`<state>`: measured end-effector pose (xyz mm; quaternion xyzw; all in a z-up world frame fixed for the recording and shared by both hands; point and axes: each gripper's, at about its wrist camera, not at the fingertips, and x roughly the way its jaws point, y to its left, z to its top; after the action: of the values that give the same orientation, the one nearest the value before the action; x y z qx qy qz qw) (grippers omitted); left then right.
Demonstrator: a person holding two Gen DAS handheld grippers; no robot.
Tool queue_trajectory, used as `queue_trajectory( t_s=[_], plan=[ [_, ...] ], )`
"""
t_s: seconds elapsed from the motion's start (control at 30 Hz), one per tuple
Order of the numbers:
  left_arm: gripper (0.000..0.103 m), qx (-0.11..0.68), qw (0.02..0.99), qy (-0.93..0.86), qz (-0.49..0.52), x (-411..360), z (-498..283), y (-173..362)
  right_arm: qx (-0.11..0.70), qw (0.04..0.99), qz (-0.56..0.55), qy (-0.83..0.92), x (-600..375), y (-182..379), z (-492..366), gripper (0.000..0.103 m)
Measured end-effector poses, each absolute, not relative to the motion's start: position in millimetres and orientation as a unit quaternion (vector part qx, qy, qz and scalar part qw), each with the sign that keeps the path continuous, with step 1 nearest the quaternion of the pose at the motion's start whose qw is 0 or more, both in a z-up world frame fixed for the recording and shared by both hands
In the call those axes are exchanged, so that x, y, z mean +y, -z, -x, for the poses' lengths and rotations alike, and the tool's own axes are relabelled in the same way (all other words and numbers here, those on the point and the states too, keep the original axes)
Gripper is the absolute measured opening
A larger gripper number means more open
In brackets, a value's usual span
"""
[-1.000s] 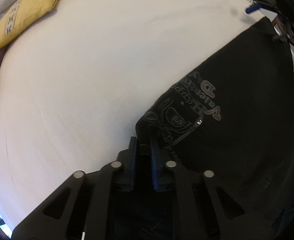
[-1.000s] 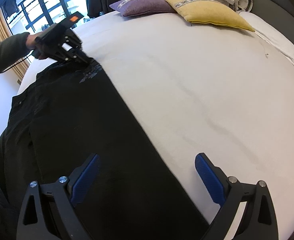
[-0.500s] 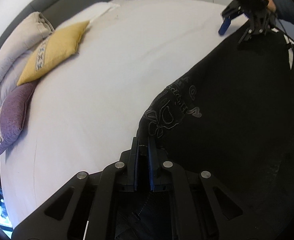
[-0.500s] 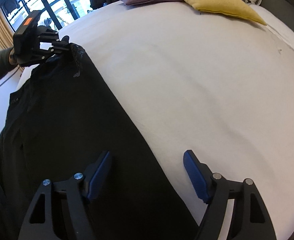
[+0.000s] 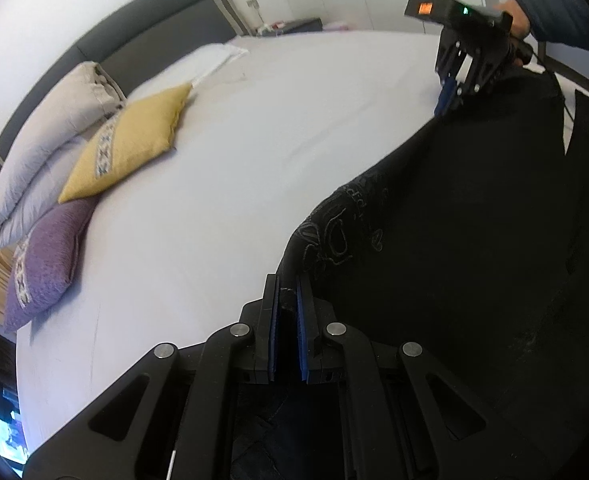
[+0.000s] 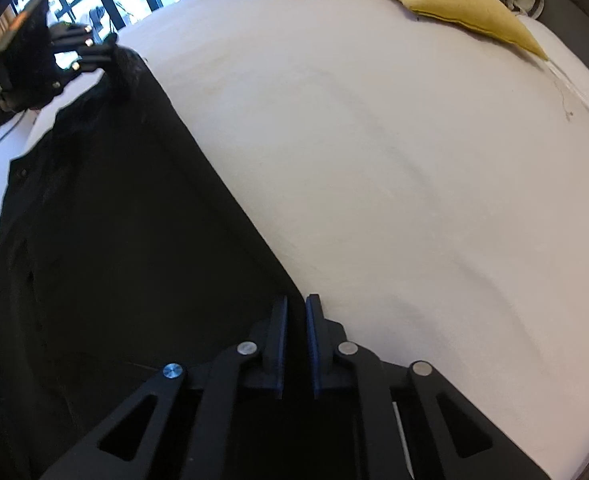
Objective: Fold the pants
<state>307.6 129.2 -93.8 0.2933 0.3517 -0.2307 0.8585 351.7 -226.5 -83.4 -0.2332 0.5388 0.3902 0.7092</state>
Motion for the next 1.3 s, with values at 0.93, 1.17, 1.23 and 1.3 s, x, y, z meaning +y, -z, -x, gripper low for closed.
queue_trajectory(
  t_s=[0.93,1.17,1.23,1.3],
  plan=[
    [0.006,0.261,0.907,0.216,-0.250,143,-160,17,0.408,0.779,0.288,-0.378,-212,-35,-183,0.003],
    [0.006,0.258,0.905,0.224,-0.254,140,-68,10,0.403,0.786,0.282,-0.375,-206,-41,-95,0.003],
    [0.006,0.262,0.905,0.228,-0.248,140,-41,12,0.403,0.790,0.272,-0.372,-206,-41,-74,0.003],
    [0.006,0.269,0.903,0.231,-0.244,142,-16,17,0.405,0.795,0.259,-0.370,-204,-38,-55,0.003]
  ],
)
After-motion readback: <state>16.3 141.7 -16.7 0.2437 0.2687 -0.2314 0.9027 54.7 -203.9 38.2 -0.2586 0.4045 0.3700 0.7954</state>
